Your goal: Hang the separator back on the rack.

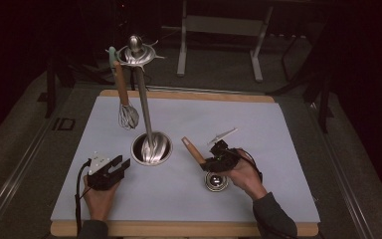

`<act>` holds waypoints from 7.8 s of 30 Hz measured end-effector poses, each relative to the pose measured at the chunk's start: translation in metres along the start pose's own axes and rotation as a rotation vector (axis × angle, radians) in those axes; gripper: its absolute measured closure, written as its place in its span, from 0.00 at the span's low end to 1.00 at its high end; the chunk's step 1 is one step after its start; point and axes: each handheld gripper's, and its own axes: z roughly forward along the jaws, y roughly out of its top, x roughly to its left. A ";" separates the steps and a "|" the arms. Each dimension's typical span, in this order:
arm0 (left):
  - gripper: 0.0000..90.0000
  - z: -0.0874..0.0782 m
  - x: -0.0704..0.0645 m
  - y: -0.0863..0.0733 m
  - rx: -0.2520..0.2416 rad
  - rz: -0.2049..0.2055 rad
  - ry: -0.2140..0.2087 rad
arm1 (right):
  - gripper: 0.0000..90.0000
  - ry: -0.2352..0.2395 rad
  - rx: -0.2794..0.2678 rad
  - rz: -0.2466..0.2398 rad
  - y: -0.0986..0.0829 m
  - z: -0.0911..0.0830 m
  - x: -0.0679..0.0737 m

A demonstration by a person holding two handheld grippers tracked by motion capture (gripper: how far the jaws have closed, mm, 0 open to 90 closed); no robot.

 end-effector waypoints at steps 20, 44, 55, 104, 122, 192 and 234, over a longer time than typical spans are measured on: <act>0.69 0.000 0.000 0.000 0.000 -0.003 0.002 | 0.79 0.006 -0.064 -0.026 0.011 -0.006 0.000; 0.69 0.000 0.000 0.000 0.000 -0.004 0.003 | 0.79 -0.002 -0.136 -0.050 0.026 -0.009 0.001; 0.69 0.000 0.000 0.000 -0.001 -0.006 0.003 | 0.79 -0.002 -0.162 -0.057 0.034 -0.010 0.003; 0.69 0.000 0.000 0.000 -0.004 -0.007 0.006 | 0.79 0.040 -0.318 -0.132 0.052 -0.026 0.012; 0.69 0.000 0.000 0.000 -0.004 -0.007 0.007 | 0.79 0.054 -0.383 -0.208 0.057 -0.039 0.015; 0.69 -0.001 0.000 0.000 -0.007 -0.008 0.009 | 0.79 0.098 -0.519 -0.372 0.083 -0.088 0.022; 0.69 -0.001 0.001 0.000 -0.011 -0.012 0.008 | 0.79 0.090 -0.542 -0.423 0.095 -0.102 0.031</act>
